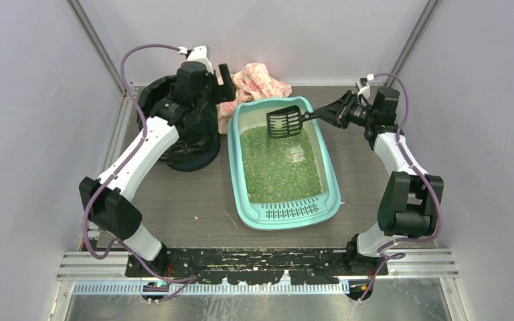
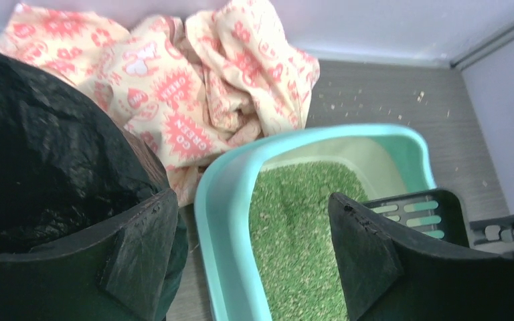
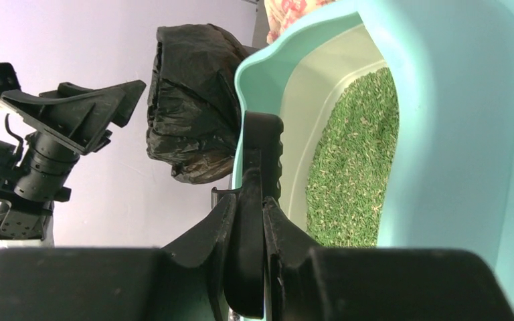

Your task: Clean the litter box

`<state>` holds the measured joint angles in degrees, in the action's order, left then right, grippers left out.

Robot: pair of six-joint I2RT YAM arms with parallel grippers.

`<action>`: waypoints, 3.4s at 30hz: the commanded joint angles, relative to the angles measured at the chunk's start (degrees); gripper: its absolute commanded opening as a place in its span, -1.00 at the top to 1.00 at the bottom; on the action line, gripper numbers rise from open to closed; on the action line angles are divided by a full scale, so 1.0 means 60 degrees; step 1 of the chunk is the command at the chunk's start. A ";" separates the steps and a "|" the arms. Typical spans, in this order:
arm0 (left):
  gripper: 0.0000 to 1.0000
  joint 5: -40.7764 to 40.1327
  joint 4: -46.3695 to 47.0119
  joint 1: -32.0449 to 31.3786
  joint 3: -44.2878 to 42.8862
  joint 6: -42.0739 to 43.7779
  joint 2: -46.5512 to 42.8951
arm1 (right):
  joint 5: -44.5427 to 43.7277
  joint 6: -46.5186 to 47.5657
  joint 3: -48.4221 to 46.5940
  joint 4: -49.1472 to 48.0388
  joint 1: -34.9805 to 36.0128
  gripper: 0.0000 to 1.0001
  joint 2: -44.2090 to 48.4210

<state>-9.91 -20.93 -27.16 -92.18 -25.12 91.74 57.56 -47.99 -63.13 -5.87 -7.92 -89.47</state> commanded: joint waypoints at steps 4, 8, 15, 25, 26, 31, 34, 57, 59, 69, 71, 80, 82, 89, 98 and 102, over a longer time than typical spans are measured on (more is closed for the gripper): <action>-0.67 -0.1126 -0.0384 0.0312 -0.1183 -0.0101 -0.0616 | -0.0106 -0.0513 -0.1538 -0.0166 0.0057 0.99 0.0482; -0.68 -0.1502 -0.0548 0.0702 -0.1000 0.0158 -0.0923 | -0.0148 -0.0792 -0.2534 0.0114 0.0202 0.99 0.0120; -0.69 -0.2335 -0.0862 0.1883 -0.0469 0.0581 -0.1600 | -0.0345 -0.0820 -0.4387 0.1204 0.0748 0.99 -0.0706; -0.75 -0.3626 -0.0356 0.3419 0.1231 0.1394 -0.2651 | -0.0559 -0.0887 -0.6101 0.1869 0.1786 0.99 -0.1732; -0.76 -0.3735 -0.0325 0.3535 0.1397 0.1359 -0.2693 | -0.0554 -0.0891 -0.6231 0.1893 0.1868 0.99 -0.1808; -0.80 -0.3669 -0.0267 0.4140 0.2007 0.0903 -0.2517 | -0.0451 -0.0915 -0.6605 0.1963 0.2070 0.99 -0.2016; -0.81 -0.2639 -0.0490 0.4470 0.1852 0.0355 -0.2002 | -0.0374 -0.0975 -0.6728 0.1973 0.2109 0.99 -0.2107; -0.64 0.0872 -0.1624 0.3984 0.2135 -0.1056 -0.1784 | -0.0799 -0.0802 -0.7982 0.2399 0.2760 0.99 -0.2738; -0.64 0.1045 -0.1668 0.3766 0.2280 -0.1224 -0.1890 | -0.0898 -0.0777 -0.8242 0.2516 0.2979 0.99 -0.2922; -0.66 0.1045 -0.2163 0.2770 0.2558 -0.0990 -0.2361 | -0.1668 0.0313 -1.0542 0.4487 0.4300 0.99 -0.4291; -0.67 0.0519 -0.2400 0.2767 0.2489 -0.0365 -0.2439 | -0.1937 0.0733 -1.1208 0.5154 0.4551 0.99 -0.4615; -0.71 -0.1060 -0.3233 0.2761 0.1812 0.0907 -0.2685 | -0.3307 0.3024 -1.3698 0.7556 0.5653 0.99 -0.5890; -0.70 -0.1158 -0.3311 0.2767 0.1626 0.0910 -0.2684 | -0.4053 0.3777 -1.3547 0.7815 0.5940 0.99 -0.5728; -0.69 -0.1080 -0.3443 0.2753 0.1060 0.0849 -0.2655 | -0.6288 0.5460 -1.3455 0.7885 0.6848 0.99 -0.5044; -0.70 -0.1029 -0.3313 0.2758 0.1155 0.0707 -0.2681 | -0.7262 0.6359 -1.3307 0.7363 0.7317 0.99 -0.4222; -0.70 -0.0987 -0.3197 0.2766 0.1337 0.0636 -0.2736 | -0.6985 0.6696 -1.3221 0.7015 0.7471 0.99 -0.3787</action>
<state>-15.46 -41.54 -10.50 -83.77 -20.80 77.65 16.71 -12.12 -141.71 41.32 36.42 -120.62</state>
